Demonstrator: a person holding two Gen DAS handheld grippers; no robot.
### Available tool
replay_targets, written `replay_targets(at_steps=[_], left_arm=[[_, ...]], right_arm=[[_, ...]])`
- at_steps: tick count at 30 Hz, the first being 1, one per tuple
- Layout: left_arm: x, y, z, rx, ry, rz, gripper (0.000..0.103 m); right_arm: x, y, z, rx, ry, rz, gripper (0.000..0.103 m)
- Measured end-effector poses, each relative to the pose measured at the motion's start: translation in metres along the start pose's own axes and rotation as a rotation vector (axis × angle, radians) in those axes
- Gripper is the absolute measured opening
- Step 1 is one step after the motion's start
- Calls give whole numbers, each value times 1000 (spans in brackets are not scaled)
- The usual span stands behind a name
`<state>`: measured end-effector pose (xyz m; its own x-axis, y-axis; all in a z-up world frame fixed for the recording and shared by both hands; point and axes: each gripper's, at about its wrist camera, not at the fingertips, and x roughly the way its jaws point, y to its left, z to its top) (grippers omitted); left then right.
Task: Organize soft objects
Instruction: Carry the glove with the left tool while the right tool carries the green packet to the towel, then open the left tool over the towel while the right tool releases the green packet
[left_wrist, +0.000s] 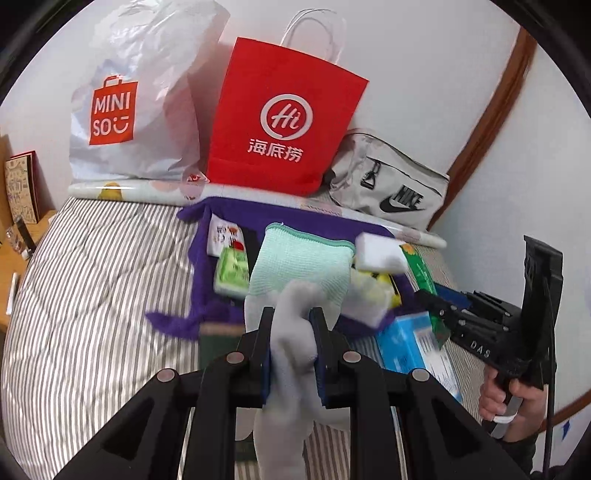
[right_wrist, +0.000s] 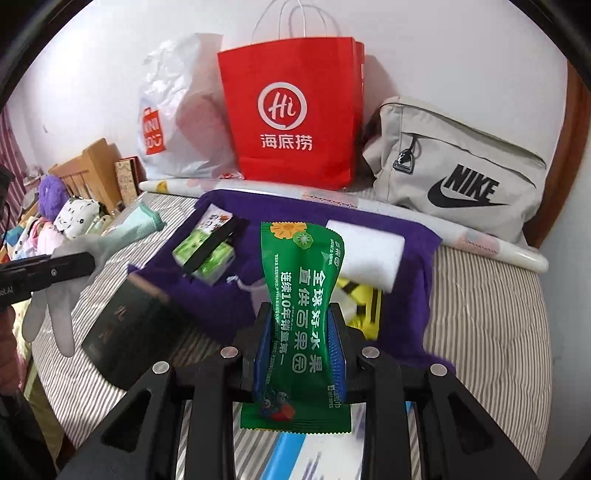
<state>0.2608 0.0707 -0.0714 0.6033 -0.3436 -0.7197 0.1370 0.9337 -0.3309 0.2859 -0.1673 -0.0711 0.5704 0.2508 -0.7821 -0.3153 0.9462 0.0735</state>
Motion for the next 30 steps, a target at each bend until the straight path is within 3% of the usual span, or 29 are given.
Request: replay_targets(at_steps=[5, 12, 24, 30], left_arm=[[32, 7, 20, -22, 30, 5, 18], [77, 15, 41, -39, 81, 31, 18], [118, 23, 63, -83, 154, 35, 19], [145, 26, 62, -101, 227, 39, 19]], right_arm=[[36, 1, 14, -33, 60, -6, 28], [71, -16, 27, -34, 114, -92, 29], [93, -20, 34, -34, 159, -66, 31], [100, -26, 32, 3, 177, -27, 33]])
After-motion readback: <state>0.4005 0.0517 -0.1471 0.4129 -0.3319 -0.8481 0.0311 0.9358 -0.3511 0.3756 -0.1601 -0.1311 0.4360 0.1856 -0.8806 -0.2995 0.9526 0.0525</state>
